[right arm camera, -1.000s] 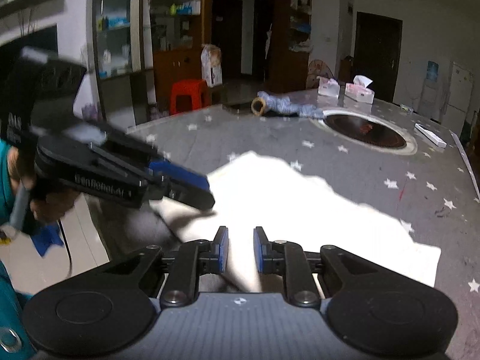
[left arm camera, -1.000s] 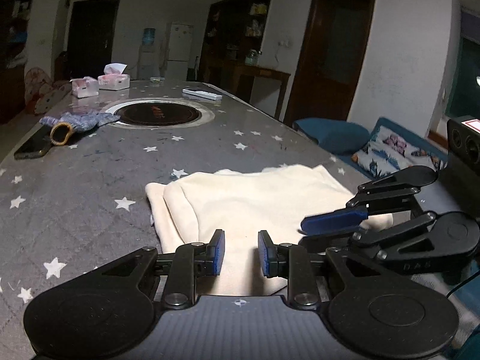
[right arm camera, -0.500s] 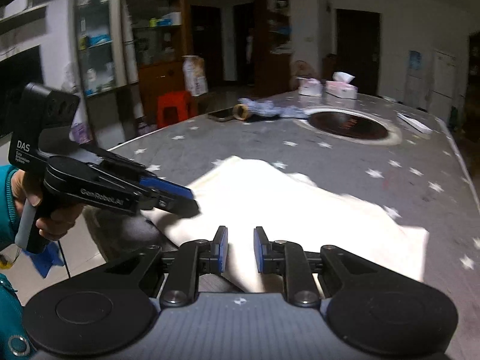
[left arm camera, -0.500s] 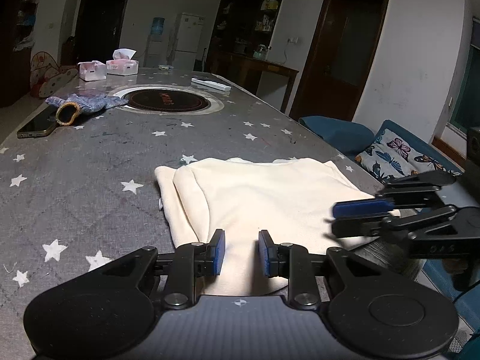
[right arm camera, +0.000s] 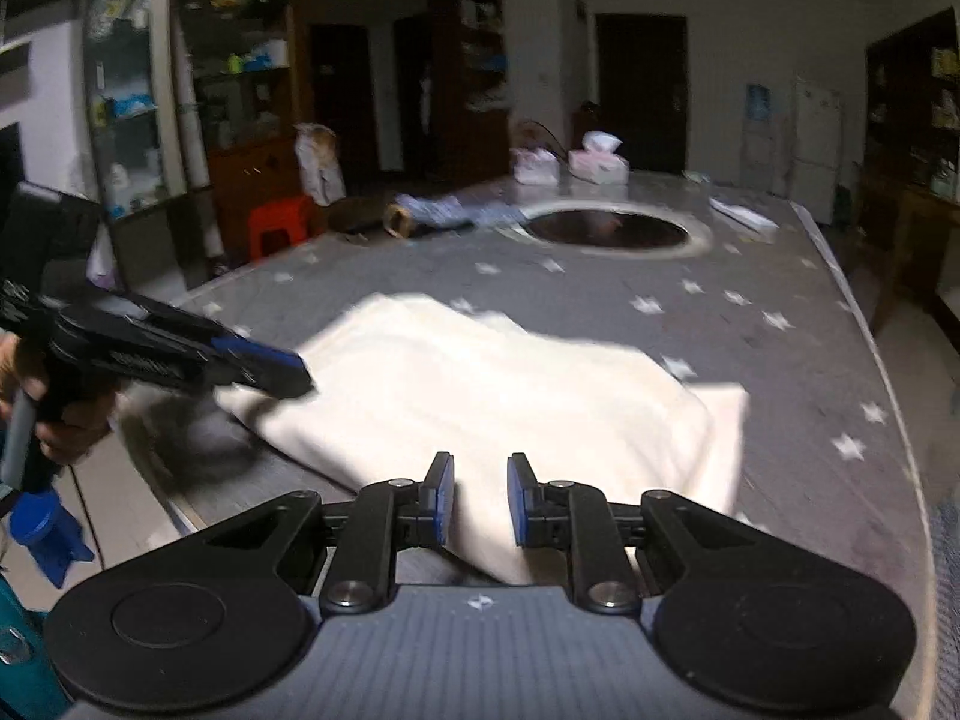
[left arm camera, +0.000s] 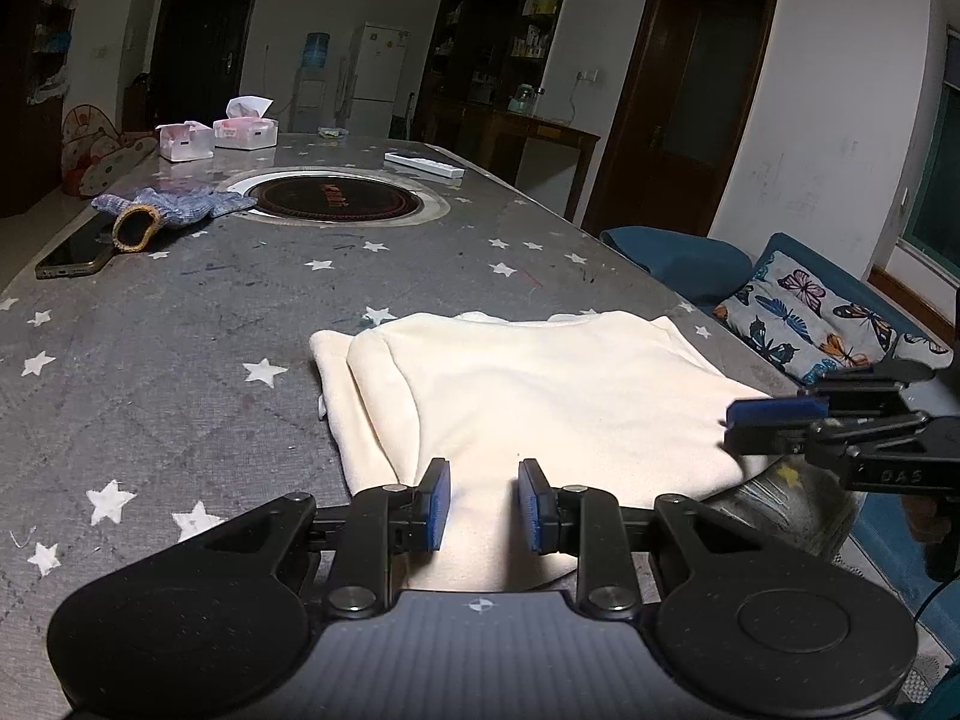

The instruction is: Fold clothes

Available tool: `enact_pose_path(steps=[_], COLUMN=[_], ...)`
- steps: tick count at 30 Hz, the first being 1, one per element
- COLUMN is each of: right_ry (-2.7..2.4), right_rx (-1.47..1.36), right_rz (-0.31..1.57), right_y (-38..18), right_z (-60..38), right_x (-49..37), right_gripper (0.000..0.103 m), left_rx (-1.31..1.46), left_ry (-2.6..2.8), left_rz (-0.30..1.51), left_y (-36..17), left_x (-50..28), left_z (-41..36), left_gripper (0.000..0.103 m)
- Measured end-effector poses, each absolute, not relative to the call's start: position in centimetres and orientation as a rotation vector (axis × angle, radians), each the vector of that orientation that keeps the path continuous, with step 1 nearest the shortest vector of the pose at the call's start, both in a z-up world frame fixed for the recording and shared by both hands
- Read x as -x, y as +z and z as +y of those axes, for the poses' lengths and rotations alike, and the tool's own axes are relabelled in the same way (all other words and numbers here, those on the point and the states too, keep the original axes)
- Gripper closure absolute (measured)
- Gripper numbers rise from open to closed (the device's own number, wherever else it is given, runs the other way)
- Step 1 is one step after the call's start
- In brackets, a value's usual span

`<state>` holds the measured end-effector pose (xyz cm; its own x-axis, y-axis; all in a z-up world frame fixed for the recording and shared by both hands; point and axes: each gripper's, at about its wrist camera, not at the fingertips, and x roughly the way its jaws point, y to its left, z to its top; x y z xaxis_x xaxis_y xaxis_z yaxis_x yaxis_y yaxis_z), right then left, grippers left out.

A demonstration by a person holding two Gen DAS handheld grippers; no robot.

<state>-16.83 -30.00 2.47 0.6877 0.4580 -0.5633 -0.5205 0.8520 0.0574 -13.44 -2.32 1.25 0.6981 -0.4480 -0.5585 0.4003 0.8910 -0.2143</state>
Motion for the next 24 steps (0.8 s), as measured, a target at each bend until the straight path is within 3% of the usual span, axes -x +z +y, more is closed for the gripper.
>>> enact_pose_path(steps=[24], right_ry=[0.460], right_rx=[0.055], right_rz=[0.596], right_y=[2.7], right_z=[-33.0], right_x=[12.4], right_gripper=[0.086], left_rx=[0.037], left_ry=[-0.471], left_rz=[0.654], left_y=[1.6], left_x=[13.3], left_z=[-2.8], left_gripper=[0.075])
